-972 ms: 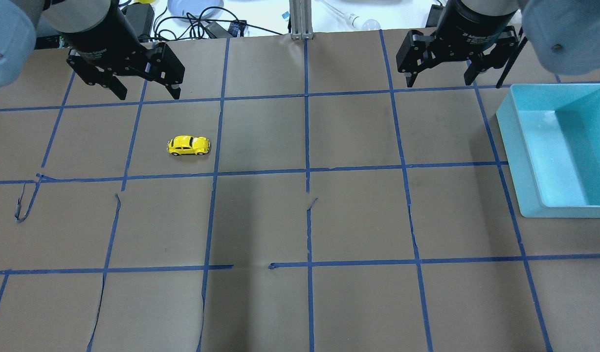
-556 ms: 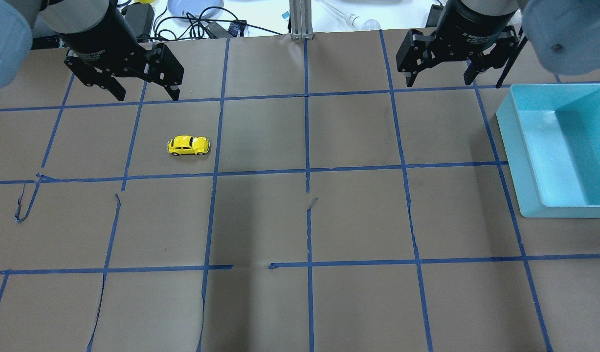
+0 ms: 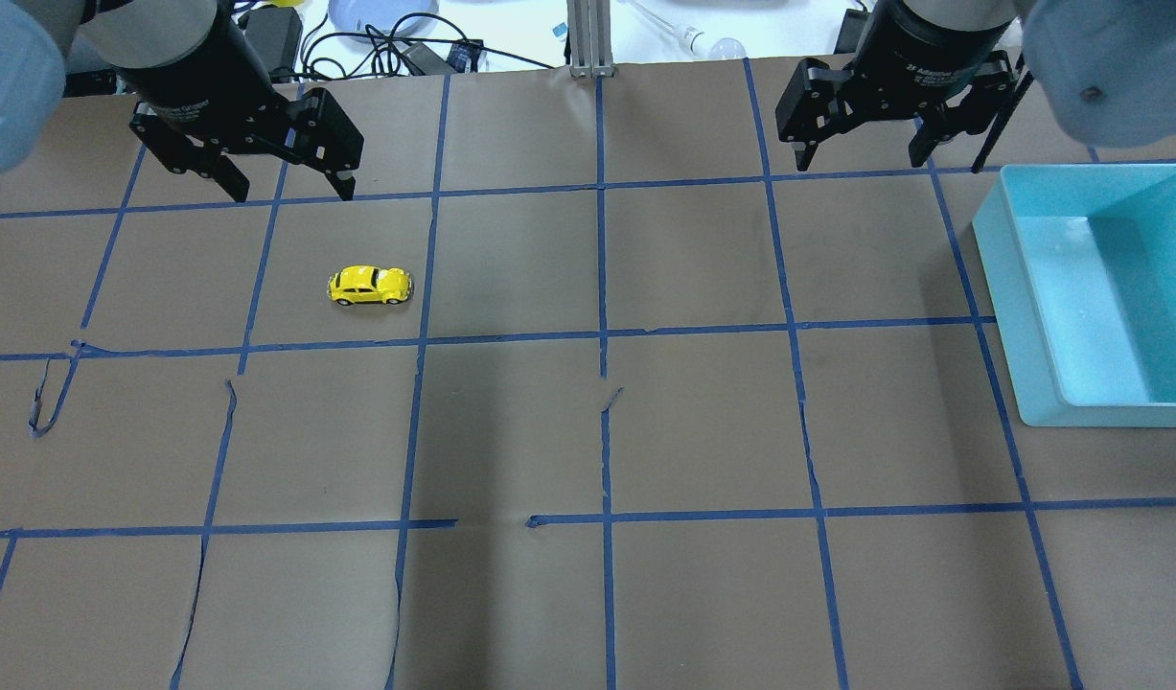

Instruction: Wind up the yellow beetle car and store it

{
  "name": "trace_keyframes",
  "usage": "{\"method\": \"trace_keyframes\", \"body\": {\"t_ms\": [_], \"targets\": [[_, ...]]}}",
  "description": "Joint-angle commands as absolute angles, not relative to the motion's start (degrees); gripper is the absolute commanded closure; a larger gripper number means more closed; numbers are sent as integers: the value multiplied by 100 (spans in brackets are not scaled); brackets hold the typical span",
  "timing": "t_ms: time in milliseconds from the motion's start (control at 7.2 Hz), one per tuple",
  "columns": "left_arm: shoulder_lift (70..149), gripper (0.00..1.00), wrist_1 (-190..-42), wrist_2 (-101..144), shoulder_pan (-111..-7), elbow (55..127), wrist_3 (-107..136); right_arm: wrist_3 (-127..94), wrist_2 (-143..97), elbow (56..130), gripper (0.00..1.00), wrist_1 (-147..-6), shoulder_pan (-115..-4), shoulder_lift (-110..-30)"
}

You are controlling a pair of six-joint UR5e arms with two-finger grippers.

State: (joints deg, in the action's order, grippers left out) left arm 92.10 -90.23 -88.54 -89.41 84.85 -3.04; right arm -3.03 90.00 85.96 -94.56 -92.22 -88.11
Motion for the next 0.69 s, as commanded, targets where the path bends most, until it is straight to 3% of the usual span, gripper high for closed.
{"method": "trace_keyframes", "body": {"t_ms": [0,556], "targets": [[9193,0,-9105,-8833,-8930,8481,-237,-299,9009,8596,0,-9457,-9220,-8807],[9202,1,-9097,-8807,-8938,8481,-307,-299,9009,8596,0,-9448,-9228,-8824]]}}
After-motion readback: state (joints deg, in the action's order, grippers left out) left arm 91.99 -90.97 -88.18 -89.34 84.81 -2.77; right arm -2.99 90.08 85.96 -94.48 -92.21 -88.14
